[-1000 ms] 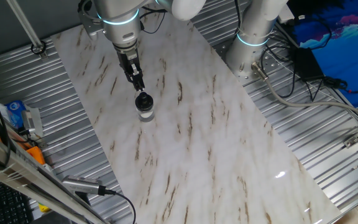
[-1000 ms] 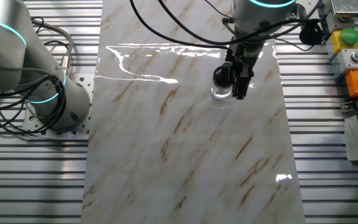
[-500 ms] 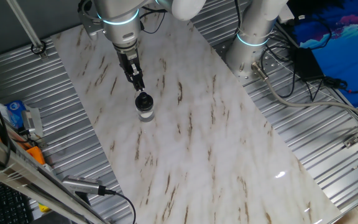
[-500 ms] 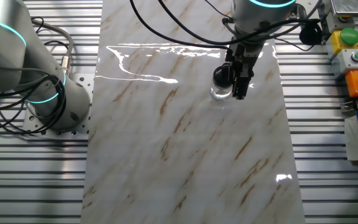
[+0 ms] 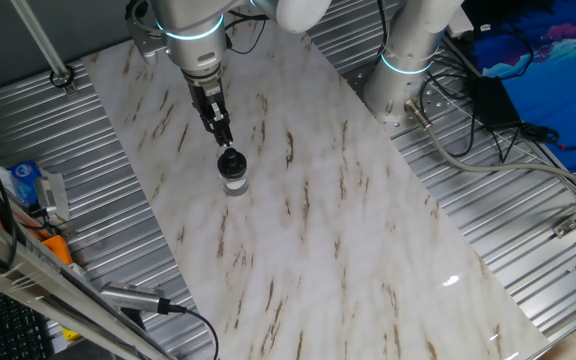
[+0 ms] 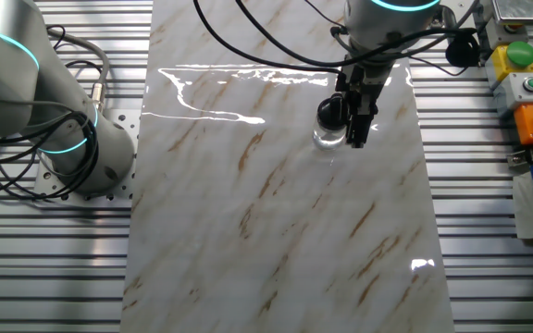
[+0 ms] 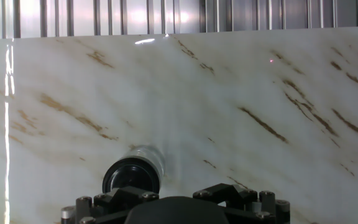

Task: Unscrew the lid from the jar

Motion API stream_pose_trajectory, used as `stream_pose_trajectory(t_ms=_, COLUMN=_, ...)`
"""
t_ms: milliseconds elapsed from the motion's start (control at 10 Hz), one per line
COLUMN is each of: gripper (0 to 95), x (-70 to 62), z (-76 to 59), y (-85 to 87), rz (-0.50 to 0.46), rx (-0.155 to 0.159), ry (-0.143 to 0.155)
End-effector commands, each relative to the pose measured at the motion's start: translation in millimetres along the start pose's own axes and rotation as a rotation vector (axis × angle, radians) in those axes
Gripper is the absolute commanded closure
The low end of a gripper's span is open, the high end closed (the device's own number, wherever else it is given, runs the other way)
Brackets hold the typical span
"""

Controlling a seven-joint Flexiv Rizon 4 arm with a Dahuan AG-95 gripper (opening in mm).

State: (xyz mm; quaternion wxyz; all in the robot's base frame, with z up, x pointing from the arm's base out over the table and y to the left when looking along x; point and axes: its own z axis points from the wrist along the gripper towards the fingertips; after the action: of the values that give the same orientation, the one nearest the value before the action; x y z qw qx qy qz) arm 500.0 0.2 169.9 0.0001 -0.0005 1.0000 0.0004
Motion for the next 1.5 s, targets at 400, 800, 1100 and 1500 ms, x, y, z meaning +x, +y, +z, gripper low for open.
stream_pose_trajectory(t_ms=400, gripper=95.0, x=0.0, z=0.0, y=-0.2, rz=-0.059, rx=-0.010, ry=-0.024)
stream_pose_trajectory(t_ms=800, gripper=95.0, x=0.0, z=-0.1, y=-0.2, rz=-0.139, rx=-0.007, ry=-0.026)
stream_pose_trajectory(t_ms=1100, gripper=95.0, x=0.0, z=-0.1, y=-0.2, rz=-0.163, rx=0.002, ry=-0.021)
stream_pose_trajectory(t_ms=1500, gripper=95.0, x=0.0, z=-0.1, y=-0.2, rz=-0.181, rx=0.000, ry=-0.025)
